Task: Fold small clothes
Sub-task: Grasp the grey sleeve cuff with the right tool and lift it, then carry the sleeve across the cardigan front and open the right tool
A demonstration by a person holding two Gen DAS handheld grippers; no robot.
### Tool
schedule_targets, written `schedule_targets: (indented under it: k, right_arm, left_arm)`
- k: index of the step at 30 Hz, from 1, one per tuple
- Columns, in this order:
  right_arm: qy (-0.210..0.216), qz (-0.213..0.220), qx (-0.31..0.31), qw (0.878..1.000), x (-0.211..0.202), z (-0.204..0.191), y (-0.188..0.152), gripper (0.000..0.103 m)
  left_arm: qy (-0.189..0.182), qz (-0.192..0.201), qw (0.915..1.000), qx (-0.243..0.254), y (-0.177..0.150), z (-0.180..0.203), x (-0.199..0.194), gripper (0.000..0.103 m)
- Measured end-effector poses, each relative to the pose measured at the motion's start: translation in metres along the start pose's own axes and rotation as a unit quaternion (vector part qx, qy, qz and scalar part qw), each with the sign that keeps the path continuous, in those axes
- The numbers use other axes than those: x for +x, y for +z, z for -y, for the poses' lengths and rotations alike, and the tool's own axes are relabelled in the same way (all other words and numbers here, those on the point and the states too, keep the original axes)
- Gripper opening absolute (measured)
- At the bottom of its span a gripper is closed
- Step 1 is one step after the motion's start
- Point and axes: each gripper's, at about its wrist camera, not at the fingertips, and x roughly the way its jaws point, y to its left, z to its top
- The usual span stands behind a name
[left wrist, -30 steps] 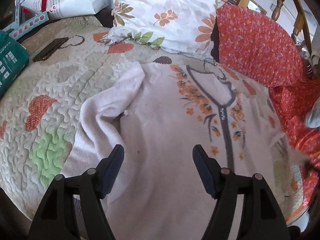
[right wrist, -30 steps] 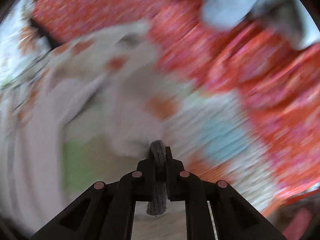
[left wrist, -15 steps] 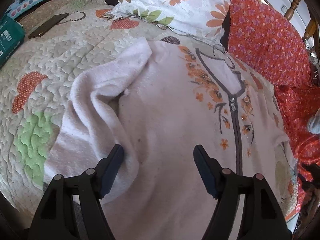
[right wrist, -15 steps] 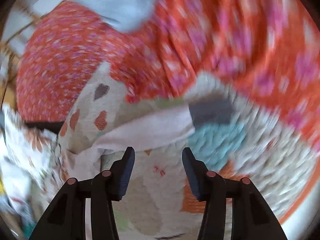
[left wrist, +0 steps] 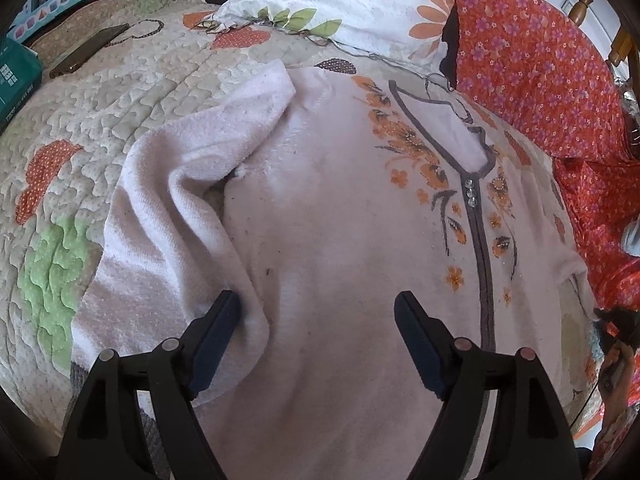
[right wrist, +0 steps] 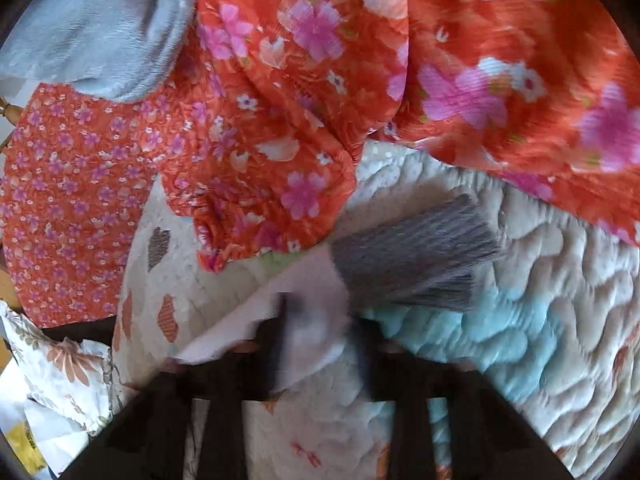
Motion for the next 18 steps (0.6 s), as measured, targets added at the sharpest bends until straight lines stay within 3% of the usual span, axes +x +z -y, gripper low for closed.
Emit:
schedule_targets:
  k: [3,6,11,14,18]
  right_arm:
    - [-0.014,0.018,-0.013,1.0,-0.011,-0.007,-0.002,0.01]
    - [-0.034,0.06,-0.075,0.995,-0.031,-0.038,-0.01,0.009]
    - [-0.003,0.098,-0.216,0.971,-0.06,-0.123,-0.056,0.009]
    - [0.062,0.058,-0.313,0.946,-0.055,-0.19,-0.112,0.009]
    - [0.127,-0.016,-0.375,0.918,-0.033,-0.257,-0.186,0.009]
  left_arm:
    - [-0.01,-0.001,0.9999,-0.006,0.0,0.0,-0.002,0.079]
    - [-0.025,-0.006,0.9996,-0.014,0.003,-0.002,-0.01,0.079]
    - [-0.045,0.028,0.9977,-0.043,0.025,-0.026,-0.042,0.079]
    - [-0.04,0.064,0.9941,-0.078,0.04,-0.052,-0.064,0.079]
    - [-0.046,0.096,0.9843,-0.141,0.053,-0.094,-0.087,0.079]
